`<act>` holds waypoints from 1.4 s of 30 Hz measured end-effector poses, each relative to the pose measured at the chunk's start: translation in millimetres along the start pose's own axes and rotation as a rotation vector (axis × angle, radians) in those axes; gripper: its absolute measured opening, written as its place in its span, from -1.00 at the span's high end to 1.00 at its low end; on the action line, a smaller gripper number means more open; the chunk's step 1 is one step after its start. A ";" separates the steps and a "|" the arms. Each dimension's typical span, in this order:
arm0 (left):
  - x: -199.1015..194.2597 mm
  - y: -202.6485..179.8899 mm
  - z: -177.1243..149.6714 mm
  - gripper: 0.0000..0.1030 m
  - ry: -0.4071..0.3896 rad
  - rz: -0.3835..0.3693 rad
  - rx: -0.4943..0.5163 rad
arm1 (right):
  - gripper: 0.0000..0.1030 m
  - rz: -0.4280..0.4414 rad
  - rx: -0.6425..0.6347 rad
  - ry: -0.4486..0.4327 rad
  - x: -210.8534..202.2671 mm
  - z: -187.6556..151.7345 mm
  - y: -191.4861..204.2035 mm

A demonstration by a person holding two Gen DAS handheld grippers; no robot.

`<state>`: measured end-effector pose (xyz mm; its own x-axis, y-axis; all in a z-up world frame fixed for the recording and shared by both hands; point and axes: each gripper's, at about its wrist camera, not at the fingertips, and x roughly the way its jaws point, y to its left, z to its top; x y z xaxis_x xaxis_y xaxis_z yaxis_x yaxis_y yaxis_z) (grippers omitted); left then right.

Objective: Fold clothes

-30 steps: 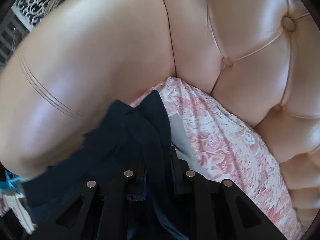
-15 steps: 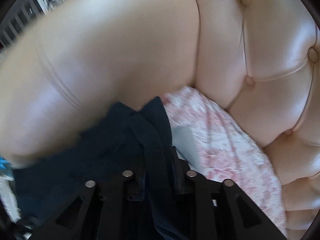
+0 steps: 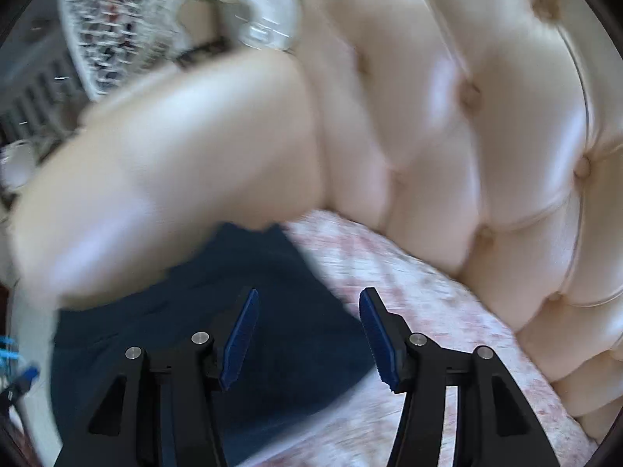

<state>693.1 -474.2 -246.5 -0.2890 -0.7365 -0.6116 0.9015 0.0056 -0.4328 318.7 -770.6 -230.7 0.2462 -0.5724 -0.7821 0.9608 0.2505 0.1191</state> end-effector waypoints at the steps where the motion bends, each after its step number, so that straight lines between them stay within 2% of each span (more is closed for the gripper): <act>1: 9.2 -5.8 -0.5 -0.21 0.031 0.003 0.029 | -0.18 0.011 -0.017 -0.001 0.3 -6.5 10.5; 4: 37.0 -22.0 -2.4 -0.21 0.126 0.010 0.112 | -0.19 0.005 -0.022 0.053 19.7 -24.9 23.0; 5: 47.9 -23.7 -6.2 -0.25 0.174 0.018 0.122 | -0.19 0.003 0.006 0.071 27.4 -30.8 18.7; 6: 53.5 -24.3 -10.0 -0.37 0.212 0.029 0.129 | -0.19 0.000 0.034 0.088 35.1 -36.8 14.4; 8: 64.2 -23.1 -17.7 -0.38 0.270 0.060 0.134 | -0.19 0.019 0.119 0.103 44.6 -46.0 0.9; 9: 63.3 -23.7 -19.2 -0.43 0.269 0.061 0.145 | -0.19 0.027 0.146 0.097 43.4 -47.1 -2.4; 10: 62.3 -24.4 -20.6 -0.52 0.266 0.062 0.157 | -0.19 0.022 0.157 0.088 38.1 -46.4 -2.7; 12: 62.1 -31.8 -20.4 -0.55 0.305 0.104 0.195 | -0.19 -0.008 0.166 0.059 16.4 -43.8 0.5; 14: 52.6 -42.7 -16.4 -0.66 0.301 0.156 0.231 | -0.19 -0.024 0.218 -0.020 -28.7 -50.3 3.6; 18: -18.1 -75.4 -16.1 -0.99 0.156 0.131 0.281 | -0.25 -0.071 0.233 -0.177 -130.7 -87.6 23.8; 20: -55.9 -93.3 -16.5 -0.99 0.077 0.115 0.308 | -0.35 -0.119 0.236 -0.240 -182.0 -120.6 38.1; 24: -137.6 -128.8 -31.8 -0.99 -0.110 0.208 0.384 | -0.55 -0.186 0.256 -0.334 -264.2 -191.3 64.1; 27: -168.7 -140.9 -40.8 -0.99 -0.123 0.133 0.371 | -0.55 -0.167 0.277 -0.344 -308.5 -230.4 78.8; 28: -174.2 -140.7 -42.5 -0.99 -0.091 0.087 0.340 | -0.55 -0.162 0.282 -0.344 -321.9 -241.7 83.7; 30: -176.2 -145.8 -44.3 -0.99 -0.071 0.056 0.311 | -0.55 -0.187 0.274 -0.352 -344.3 -255.9 93.5; 33: -179.9 -156.5 -48.3 -0.99 -0.056 0.103 0.362 | -0.55 -0.207 0.264 -0.367 -359.7 -269.9 103.5; 37: -190.4 -157.4 -50.2 -0.99 -0.041 0.115 0.354 | -0.55 -0.195 0.292 -0.370 -366.4 -274.3 108.7; 42: -200.9 -152.9 -46.9 -0.99 -0.087 0.132 0.350 | -0.55 -0.179 0.252 -0.364 -363.7 -264.1 121.5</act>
<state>598.2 -295.4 -88.5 -0.1485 -0.7996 -0.5819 0.9889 -0.1161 -0.0928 312.2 -325.8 -93.3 0.0601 -0.8367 -0.5444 0.9822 -0.0478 0.1818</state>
